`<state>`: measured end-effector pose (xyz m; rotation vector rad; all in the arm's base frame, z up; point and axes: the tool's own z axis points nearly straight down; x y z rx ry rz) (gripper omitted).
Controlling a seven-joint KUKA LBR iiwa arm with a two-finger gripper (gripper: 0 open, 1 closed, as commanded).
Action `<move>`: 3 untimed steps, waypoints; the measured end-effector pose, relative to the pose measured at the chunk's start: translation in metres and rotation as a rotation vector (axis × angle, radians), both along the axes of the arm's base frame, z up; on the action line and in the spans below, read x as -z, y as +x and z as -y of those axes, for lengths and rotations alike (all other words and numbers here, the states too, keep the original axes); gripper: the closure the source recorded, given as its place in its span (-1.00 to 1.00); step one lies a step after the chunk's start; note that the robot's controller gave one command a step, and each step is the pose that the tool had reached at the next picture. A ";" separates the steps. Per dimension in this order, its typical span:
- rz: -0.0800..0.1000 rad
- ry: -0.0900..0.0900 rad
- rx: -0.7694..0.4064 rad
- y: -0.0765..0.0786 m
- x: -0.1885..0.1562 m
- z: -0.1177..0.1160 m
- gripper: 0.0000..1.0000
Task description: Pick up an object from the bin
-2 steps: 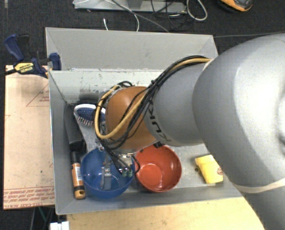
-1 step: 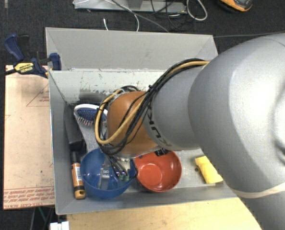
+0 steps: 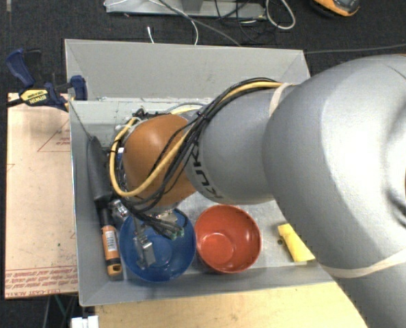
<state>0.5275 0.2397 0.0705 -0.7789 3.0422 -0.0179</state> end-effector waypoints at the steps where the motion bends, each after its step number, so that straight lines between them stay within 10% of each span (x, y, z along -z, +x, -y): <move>1: 0.040 0.027 0.149 -0.022 -0.004 -0.005 -1.00; 2: 0.028 0.012 0.028 0.002 -0.006 0.000 1.00; 3: 0.028 0.012 0.028 0.002 -0.006 0.000 1.00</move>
Offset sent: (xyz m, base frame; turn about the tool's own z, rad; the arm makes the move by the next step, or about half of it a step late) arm -0.0049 -0.0004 -0.0005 0.0257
